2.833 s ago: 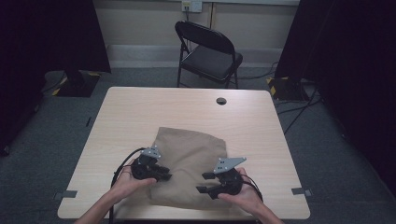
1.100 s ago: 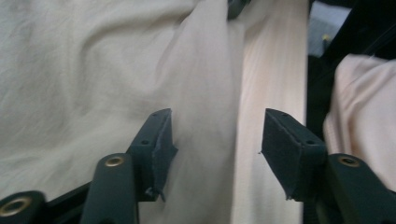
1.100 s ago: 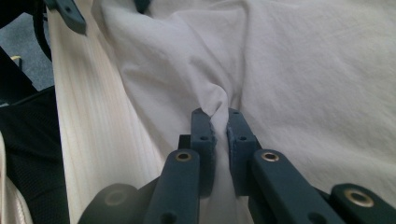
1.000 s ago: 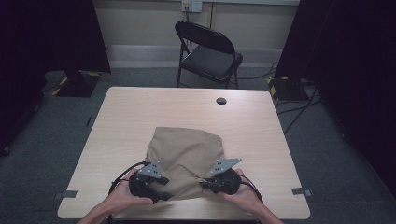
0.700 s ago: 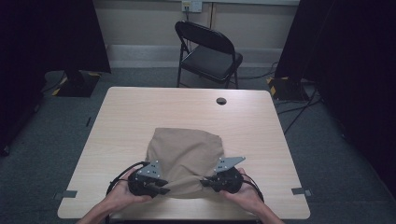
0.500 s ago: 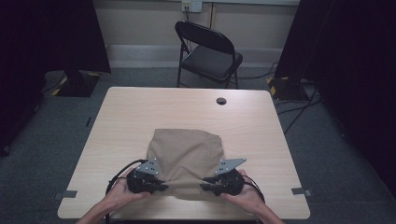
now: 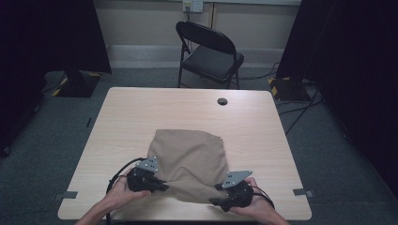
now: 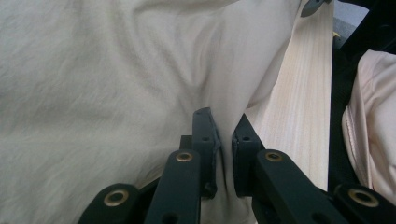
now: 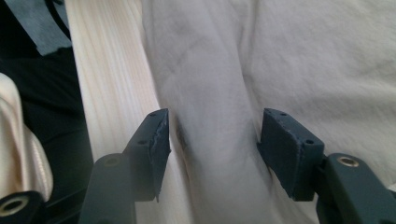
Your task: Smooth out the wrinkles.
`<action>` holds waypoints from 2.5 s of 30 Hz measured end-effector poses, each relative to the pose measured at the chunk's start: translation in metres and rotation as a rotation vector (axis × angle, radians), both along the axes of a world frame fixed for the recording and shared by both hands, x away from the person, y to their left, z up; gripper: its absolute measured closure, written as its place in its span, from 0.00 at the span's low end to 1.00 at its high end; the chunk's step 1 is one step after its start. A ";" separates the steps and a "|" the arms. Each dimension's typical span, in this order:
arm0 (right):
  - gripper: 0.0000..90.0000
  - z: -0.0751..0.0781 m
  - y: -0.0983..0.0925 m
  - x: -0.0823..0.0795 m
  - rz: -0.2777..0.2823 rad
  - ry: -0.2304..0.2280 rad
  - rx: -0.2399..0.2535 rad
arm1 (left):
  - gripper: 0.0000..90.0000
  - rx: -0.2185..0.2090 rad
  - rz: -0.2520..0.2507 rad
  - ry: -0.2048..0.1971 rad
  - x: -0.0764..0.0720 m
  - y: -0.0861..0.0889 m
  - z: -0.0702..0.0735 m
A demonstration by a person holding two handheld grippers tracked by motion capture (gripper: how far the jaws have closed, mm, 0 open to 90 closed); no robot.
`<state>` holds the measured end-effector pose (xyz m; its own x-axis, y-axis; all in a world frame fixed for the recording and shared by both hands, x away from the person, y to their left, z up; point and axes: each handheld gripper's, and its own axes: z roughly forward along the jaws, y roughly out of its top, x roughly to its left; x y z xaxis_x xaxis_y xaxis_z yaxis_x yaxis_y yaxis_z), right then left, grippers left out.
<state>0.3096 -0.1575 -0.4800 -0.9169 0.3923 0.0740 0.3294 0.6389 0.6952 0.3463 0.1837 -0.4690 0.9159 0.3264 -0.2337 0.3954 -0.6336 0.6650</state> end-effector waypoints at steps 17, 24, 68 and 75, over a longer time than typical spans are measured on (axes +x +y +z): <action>0.88 -0.001 0.000 0.006 -0.047 -0.018 -0.048 | 0.76 0.047 -0.013 -0.049 -0.013 0.005 -0.006; 0.89 0.000 -0.002 0.010 -0.058 0.025 -0.021 | 0.69 0.073 -0.038 -0.093 -0.016 0.006 -0.008; 0.93 0.101 -0.030 -0.010 0.062 -0.111 0.230 | 0.92 -0.280 -0.146 -0.052 -0.033 0.025 0.097; 0.94 0.108 -0.028 -0.004 0.072 -0.128 0.242 | 0.93 -0.268 -0.112 -0.048 -0.020 0.027 0.097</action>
